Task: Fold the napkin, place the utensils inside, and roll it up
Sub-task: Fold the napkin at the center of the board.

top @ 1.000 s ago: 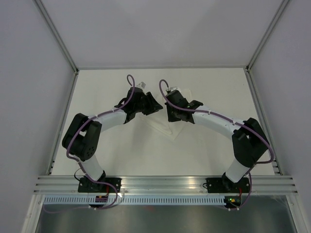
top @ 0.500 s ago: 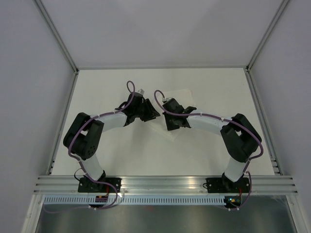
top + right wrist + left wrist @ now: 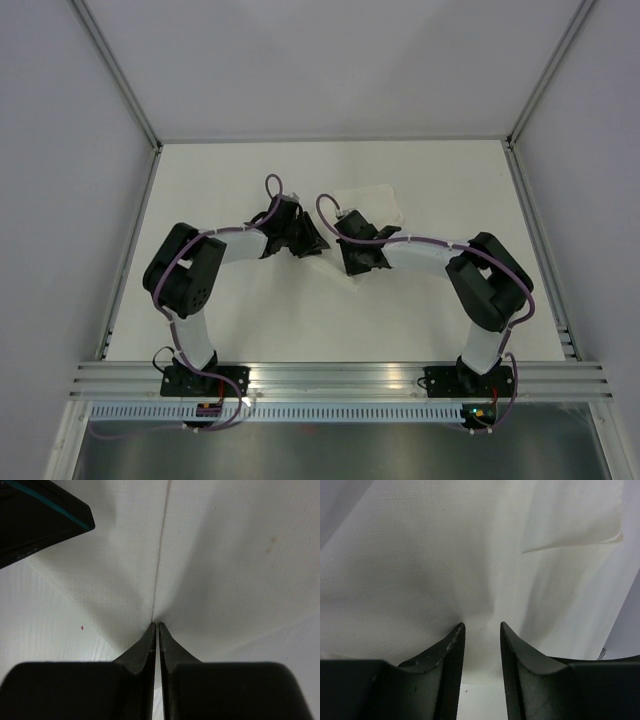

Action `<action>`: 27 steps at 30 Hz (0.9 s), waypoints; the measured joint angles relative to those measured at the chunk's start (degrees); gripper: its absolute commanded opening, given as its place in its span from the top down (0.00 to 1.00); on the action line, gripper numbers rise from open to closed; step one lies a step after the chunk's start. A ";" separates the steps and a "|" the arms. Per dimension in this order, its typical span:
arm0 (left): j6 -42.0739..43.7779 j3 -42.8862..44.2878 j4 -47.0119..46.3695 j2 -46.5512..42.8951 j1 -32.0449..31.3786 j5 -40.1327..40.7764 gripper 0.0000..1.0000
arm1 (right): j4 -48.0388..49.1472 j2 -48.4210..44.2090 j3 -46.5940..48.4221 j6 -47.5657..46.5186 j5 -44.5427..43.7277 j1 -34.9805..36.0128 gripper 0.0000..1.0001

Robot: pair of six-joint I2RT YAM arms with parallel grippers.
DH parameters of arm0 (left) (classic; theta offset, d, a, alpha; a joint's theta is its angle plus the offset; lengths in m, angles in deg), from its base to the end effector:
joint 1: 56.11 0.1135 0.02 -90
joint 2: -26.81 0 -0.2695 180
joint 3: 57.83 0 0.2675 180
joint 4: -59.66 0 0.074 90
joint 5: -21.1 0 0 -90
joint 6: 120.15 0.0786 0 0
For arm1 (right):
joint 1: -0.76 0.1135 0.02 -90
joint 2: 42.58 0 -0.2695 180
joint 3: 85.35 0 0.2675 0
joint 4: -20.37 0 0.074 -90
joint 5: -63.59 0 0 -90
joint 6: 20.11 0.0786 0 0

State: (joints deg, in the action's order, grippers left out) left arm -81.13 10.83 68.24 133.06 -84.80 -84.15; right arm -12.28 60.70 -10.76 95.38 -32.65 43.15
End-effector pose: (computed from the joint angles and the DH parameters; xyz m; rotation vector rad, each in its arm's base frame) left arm 0.3507 -0.2155 0.1010 -0.3600 2.5416 -0.9241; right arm 0.2935 0.2563 0.1139 -0.3536 2.6320 0.2587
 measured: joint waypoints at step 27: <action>0.68 2.32 7.43 -2.29 4.33 -0.57 0.53 | -0.90 3.10 4.24 3.23 -4.35 9.27 0.85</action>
State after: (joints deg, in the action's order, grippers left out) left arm -80.45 13.15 75.67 130.77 -80.47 -84.71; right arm -13.17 63.81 -6.52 98.62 -37.00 52.42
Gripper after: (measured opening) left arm 0.446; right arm 0.139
